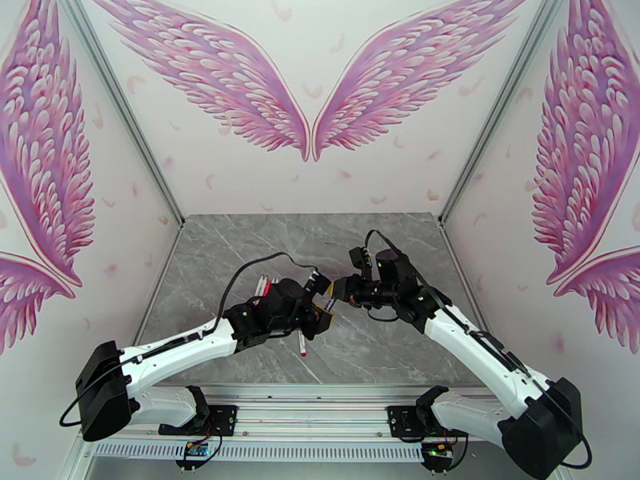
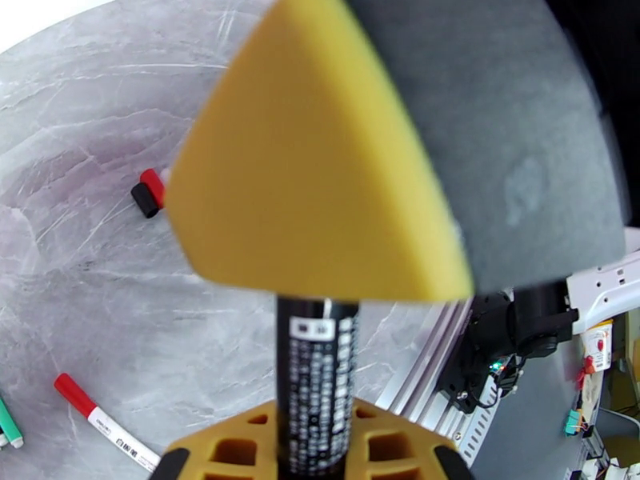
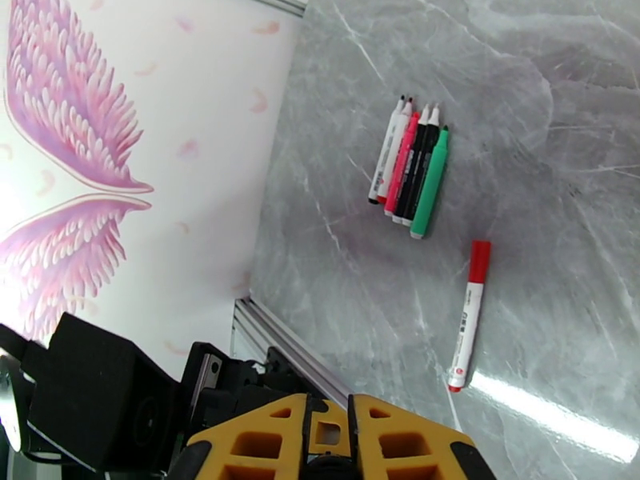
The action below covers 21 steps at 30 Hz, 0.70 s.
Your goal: Open the pen caps
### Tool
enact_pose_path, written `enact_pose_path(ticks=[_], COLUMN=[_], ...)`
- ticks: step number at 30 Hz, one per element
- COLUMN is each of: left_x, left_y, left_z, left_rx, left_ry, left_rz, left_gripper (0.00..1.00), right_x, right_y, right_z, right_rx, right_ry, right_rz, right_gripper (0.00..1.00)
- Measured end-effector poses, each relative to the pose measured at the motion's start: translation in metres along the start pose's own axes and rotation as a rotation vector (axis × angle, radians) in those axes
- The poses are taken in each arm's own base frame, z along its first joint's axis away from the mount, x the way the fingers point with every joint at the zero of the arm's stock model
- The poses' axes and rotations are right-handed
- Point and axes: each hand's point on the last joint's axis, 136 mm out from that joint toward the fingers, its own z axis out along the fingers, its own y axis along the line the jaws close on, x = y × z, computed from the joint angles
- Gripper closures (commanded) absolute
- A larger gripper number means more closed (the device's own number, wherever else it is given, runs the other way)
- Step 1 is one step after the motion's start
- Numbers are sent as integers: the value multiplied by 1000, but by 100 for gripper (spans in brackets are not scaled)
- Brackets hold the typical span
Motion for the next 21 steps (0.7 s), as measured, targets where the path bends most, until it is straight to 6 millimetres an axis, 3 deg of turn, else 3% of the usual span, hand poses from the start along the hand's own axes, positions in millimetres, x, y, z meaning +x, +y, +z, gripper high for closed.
enact_pose_path(ticks=[4,9,13,21], left_x=[1,20,24,32], left_y=[-7,11,12,25], left_z=[-10,-22,-21,-19], left_rx=[114,131,128,41], left_ry=[-12,22,36,52], left_rz=[-46,-146,-159,-164], left_gripper=[99,99,99,98], right_x=[0,-39,-40,-38], right_y=[11,13,17,-26], right_z=[-6,-38,-43,-44], right_rx=[-99,-122,-125,84], right_ry=[2,-164,-181,-172], right_rz=[-43,-90,-116,-81], right_gripper=[96,96,95,91])
